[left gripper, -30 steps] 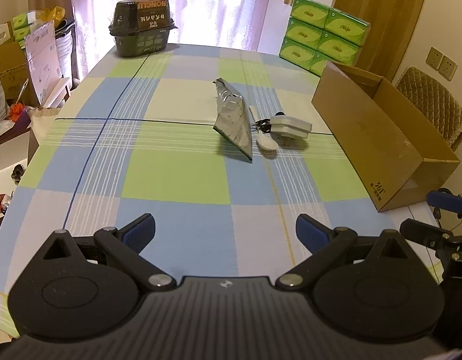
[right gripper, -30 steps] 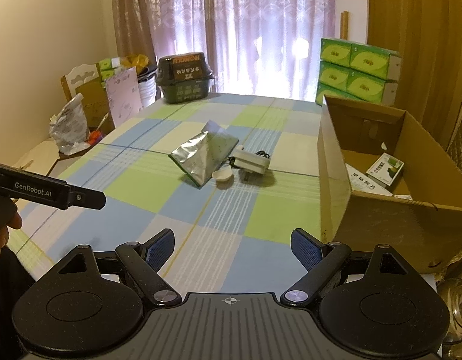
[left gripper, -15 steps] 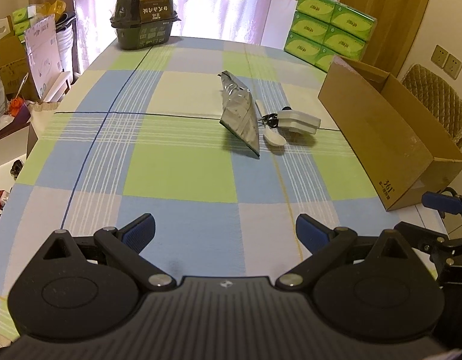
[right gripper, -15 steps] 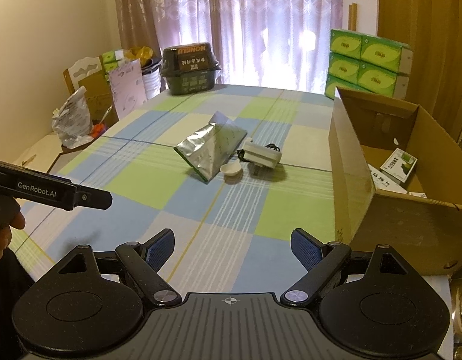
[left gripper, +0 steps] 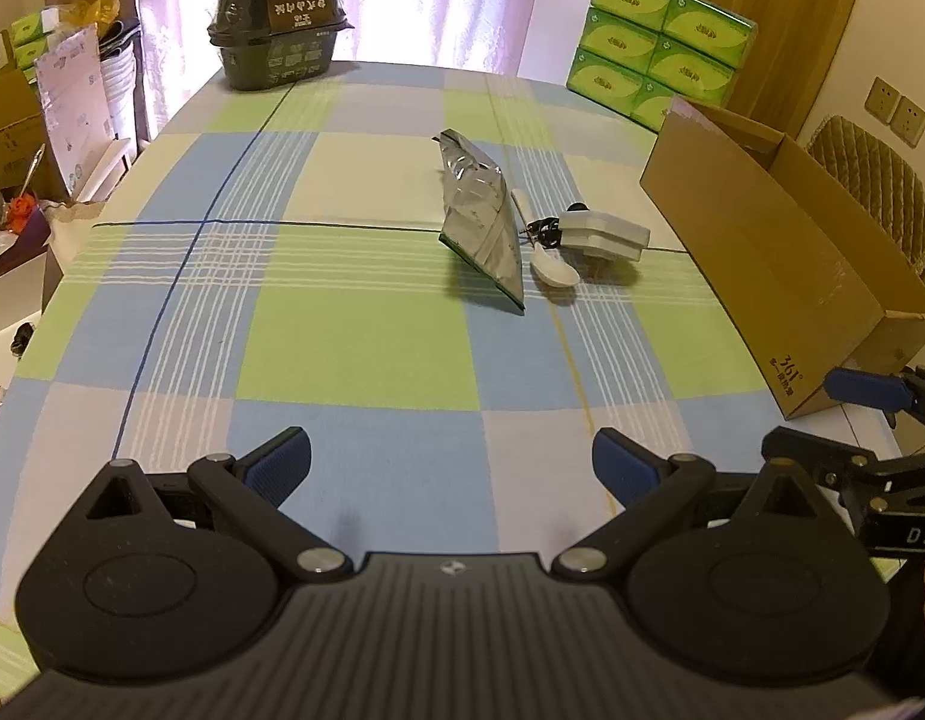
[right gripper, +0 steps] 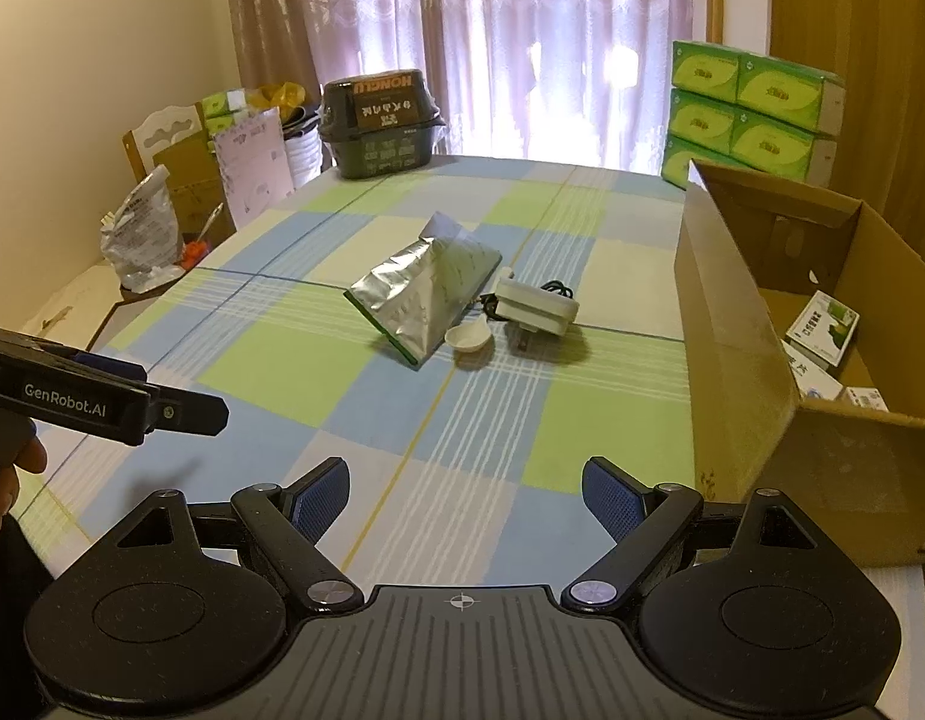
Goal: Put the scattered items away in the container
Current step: 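Approach the silver foil pouch with the left tool and the charger with the right tool, then grasp the foil pouch with the left tool while the right tool grasps the white charger, then carry the foil pouch and charger over the cardboard box with both tools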
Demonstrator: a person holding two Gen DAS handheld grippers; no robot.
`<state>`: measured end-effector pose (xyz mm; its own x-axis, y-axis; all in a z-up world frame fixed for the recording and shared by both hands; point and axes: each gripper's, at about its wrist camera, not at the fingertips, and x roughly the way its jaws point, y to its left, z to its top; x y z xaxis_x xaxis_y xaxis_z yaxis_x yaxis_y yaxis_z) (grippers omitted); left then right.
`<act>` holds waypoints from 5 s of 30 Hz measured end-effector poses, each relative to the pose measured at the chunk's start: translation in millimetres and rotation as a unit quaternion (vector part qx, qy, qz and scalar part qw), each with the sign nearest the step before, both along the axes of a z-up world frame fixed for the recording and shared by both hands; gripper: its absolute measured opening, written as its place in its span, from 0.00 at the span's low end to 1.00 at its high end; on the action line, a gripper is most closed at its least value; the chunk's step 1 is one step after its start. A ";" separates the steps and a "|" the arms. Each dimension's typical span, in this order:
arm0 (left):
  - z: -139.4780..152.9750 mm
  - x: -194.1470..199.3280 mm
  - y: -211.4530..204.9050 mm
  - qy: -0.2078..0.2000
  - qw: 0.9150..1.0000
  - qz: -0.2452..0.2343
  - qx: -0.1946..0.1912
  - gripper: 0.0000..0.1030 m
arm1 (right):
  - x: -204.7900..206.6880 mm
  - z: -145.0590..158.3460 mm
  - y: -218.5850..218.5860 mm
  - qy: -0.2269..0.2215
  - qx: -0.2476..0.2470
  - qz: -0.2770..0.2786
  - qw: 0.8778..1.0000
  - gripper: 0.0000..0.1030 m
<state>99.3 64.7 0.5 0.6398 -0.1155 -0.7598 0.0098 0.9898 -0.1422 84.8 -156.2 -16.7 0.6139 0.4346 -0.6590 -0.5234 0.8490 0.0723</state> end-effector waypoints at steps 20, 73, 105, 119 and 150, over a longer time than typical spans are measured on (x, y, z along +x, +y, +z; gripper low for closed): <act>-10.9 104.5 7.9 -0.009 0.999 -0.039 0.012 0.91 | 106.7 -20.8 31.5 -0.002 0.003 -0.021 1.000 0.87; -56.1 207.4 -6.1 0.070 0.989 -0.124 -0.026 0.38 | 180.6 -53.0 27.6 0.042 0.039 -0.066 0.996 0.67; -34.4 42.9 -5.2 0.117 0.988 -0.089 -0.052 0.63 | 26.6 -59.1 5.4 0.074 -0.010 -0.029 0.997 0.67; -49.5 63.4 -14.6 0.163 0.978 -0.124 -0.042 0.54 | 34.7 -65.9 -0.6 0.085 -0.001 -0.041 0.996 0.67; -15.0 35.4 -20.5 0.133 0.977 -0.163 -0.017 0.34 | 12.1 -35.9 -7.1 0.046 0.012 -0.045 0.998 0.61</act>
<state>134.7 44.2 -14.6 0.3459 -0.3080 -0.8863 0.2829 0.9349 -0.2145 96.9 -163.3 -52.6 0.5883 0.3960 -0.7050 -0.4352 0.8899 0.1367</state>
